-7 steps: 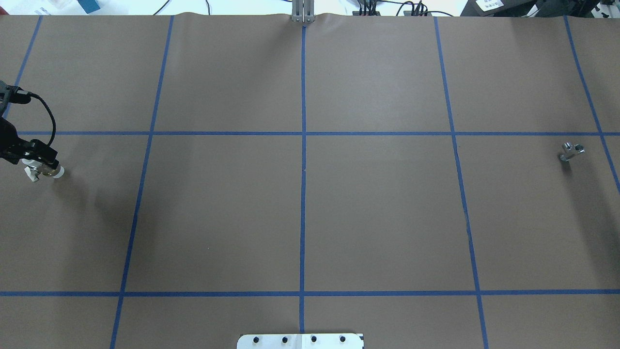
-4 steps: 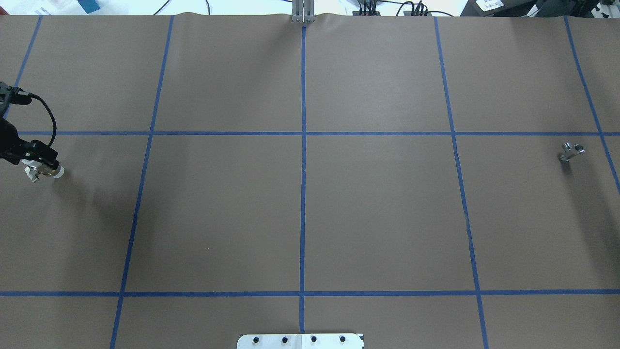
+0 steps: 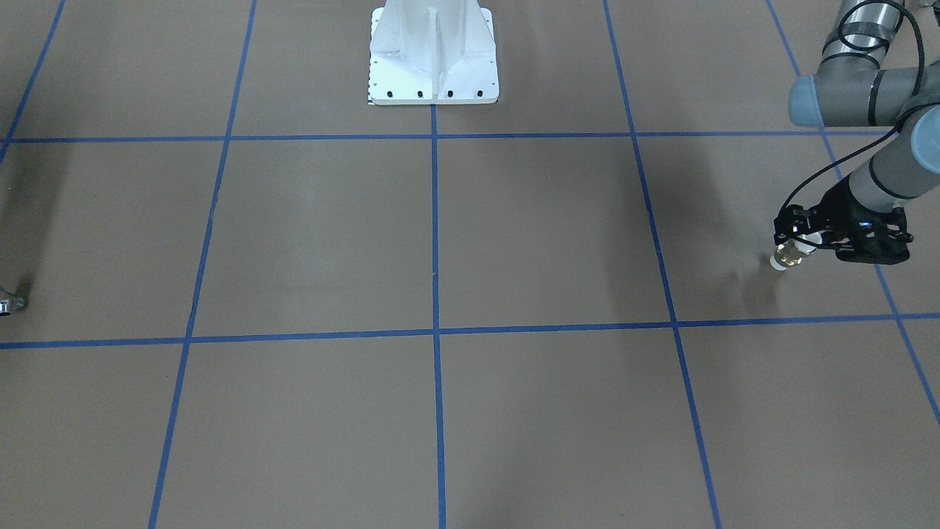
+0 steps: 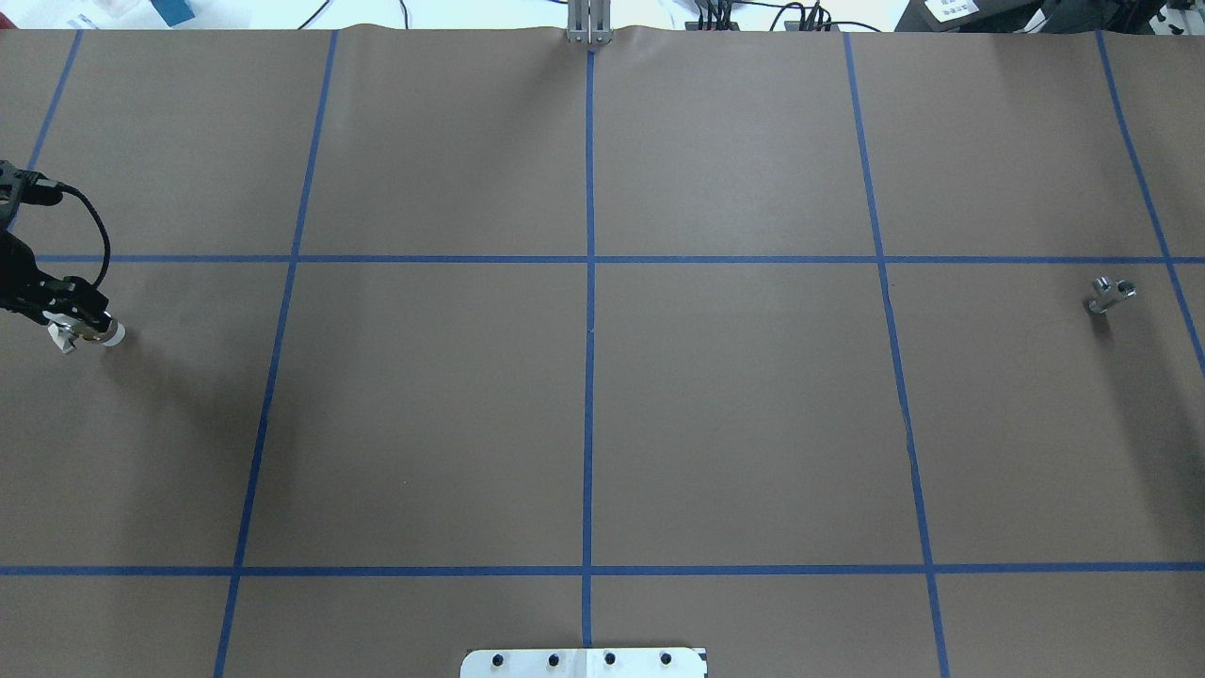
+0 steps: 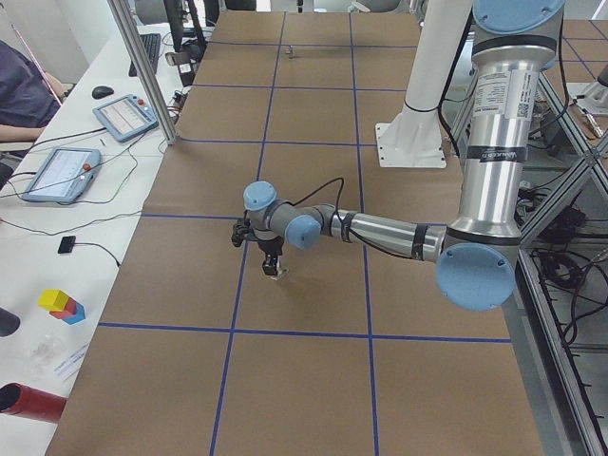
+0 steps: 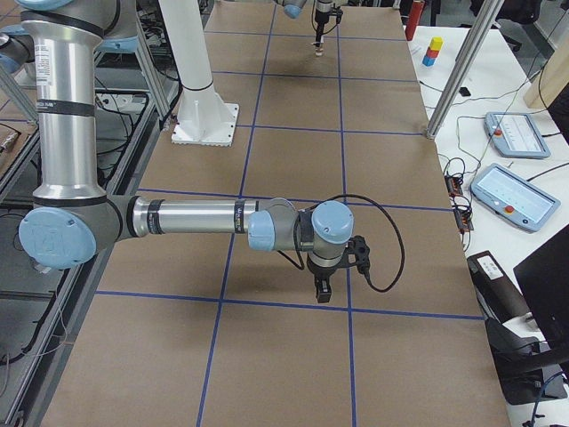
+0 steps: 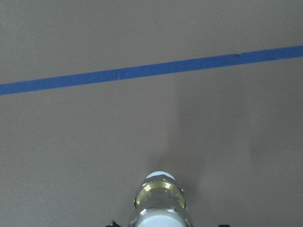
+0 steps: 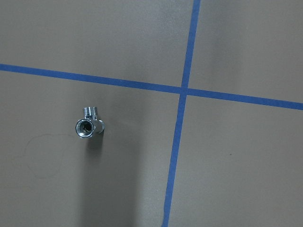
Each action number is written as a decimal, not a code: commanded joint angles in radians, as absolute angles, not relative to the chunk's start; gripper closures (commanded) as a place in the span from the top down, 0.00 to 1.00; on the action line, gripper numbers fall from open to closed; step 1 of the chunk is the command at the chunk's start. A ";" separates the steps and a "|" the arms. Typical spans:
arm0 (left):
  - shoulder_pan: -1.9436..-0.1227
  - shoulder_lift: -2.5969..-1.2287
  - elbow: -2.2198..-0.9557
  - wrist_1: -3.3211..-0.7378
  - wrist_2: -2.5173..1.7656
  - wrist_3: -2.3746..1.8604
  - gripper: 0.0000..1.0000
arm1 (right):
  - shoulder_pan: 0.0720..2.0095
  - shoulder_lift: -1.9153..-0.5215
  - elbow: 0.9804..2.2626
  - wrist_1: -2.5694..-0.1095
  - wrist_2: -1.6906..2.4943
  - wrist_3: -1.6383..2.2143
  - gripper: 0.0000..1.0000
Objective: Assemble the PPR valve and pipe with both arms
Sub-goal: 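Close the left gripper on the white PPR valve, then lift the valve and carry it with the left gripper to table center, then lower the valve upright onto the table center with the left gripper, then open the left gripper and raise it away from the valve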
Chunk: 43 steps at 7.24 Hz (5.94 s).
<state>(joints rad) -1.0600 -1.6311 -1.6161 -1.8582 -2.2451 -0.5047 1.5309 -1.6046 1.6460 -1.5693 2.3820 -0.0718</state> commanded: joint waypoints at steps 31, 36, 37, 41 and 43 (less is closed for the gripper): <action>-0.644 -2.597 -1.146 -1.690 -2.194 -1.160 0.00 | 1.531 -1.589 1.654 -1.565 2.375 -0.067 1.00; -0.638 -2.592 -1.160 -1.690 -2.160 -1.157 1.00 | 1.531 -1.562 1.655 -1.569 2.376 -0.067 1.00; -0.638 -2.592 -1.170 -1.689 -2.160 -1.158 1.00 | 1.531 -1.559 1.649 -1.566 2.369 -0.069 1.00; -0.725 -2.435 -1.351 -1.678 -2.166 -1.147 1.00 | 1.452 -1.543 1.651 -1.505 2.368 -0.058 1.00; -0.745 -2.355 -1.432 -1.678 -2.166 -1.147 1.00 | 1.349 -1.508 1.644 -1.482 2.367 0.161 0.99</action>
<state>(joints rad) -0.7319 -2.4090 -1.3779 -1.6780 -2.1658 -1.1483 1.4150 -1.5323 1.6476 -1.4979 2.3681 0.0205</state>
